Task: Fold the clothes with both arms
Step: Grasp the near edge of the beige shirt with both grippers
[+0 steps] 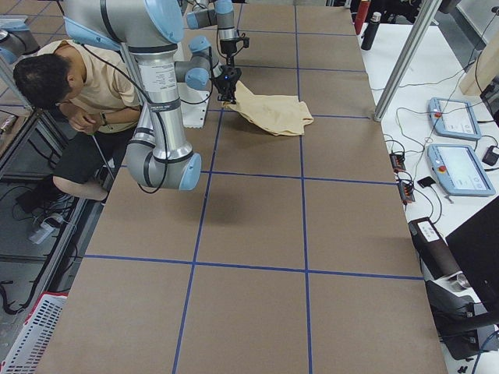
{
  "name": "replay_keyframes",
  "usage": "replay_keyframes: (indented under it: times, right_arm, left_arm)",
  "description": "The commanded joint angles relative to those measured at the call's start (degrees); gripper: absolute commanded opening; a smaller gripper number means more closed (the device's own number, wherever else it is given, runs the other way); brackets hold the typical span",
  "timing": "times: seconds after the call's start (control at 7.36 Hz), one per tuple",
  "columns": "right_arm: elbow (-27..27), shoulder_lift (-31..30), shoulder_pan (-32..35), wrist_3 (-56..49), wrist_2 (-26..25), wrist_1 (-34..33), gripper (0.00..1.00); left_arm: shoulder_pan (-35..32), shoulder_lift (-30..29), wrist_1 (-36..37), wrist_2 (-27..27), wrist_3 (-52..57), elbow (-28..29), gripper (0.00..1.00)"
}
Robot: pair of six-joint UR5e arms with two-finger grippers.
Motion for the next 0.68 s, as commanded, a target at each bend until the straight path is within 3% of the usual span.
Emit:
replay_keyframes:
  times: [0.0, 0.41, 0.54]
  right_arm:
    - [5.02, 0.09, -1.93, 0.83, -0.19, -5.79, 0.00]
    - [-4.62, 4.37, 5.00, -1.80, -0.02, -4.04, 0.00]
    - [-7.44, 4.75, 6.50, -2.77, 0.07, 0.32, 0.00]
  left_arm:
    - [0.89, 0.08, 7.22, -0.30, 0.00, -6.98, 0.00]
    - [-1.64, -4.64, 7.15, 0.31, 0.53, 1.93, 0.00]
    - [-2.79, -6.24, 6.89, 0.40, 0.70, 4.41, 0.00]
